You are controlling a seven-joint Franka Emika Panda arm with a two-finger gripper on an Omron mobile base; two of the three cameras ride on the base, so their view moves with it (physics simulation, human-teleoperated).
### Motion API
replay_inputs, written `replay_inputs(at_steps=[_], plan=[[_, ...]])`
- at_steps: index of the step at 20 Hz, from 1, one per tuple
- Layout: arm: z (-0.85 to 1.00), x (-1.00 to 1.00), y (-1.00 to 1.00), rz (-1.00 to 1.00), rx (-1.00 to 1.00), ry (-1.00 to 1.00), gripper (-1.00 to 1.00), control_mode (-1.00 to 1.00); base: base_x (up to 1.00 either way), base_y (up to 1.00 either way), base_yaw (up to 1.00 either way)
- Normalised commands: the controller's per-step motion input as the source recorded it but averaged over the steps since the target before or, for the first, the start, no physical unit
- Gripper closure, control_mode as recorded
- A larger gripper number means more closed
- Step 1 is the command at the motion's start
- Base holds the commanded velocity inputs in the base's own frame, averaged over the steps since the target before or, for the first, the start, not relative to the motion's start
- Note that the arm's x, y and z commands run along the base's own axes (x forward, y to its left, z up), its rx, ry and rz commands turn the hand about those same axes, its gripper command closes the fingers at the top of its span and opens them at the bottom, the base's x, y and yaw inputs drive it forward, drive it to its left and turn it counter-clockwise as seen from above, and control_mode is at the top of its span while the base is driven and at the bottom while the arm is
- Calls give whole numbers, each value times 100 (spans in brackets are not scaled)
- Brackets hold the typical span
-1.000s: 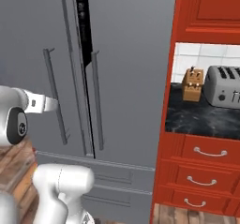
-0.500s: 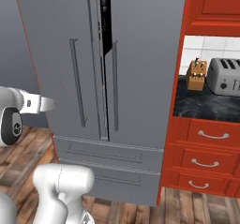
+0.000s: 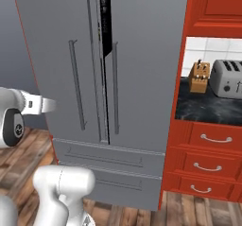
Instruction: Take the donut and cupcake from the fridge and place them on the empty tray on the dining counter.
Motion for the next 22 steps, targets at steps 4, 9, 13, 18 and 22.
replay_inputs(at_steps=[4, 9, 13, 18, 22], plan=[[0, 71, -16, 2, 5, 0, -100, -100, 14, -2, 0], [0, 100, -27, 2, 1, 0, -100, -100, 0, 0, 0], [-1, 100, -7, 0, 0, 0, -100, -100, 0, 0, 0], [-6, 93, 0, 0, 0, 0, -100, -100, 0, 0, 0], [-10, 77, 2, 0, 0, 1, -100, -100, 0, 0, 0]])
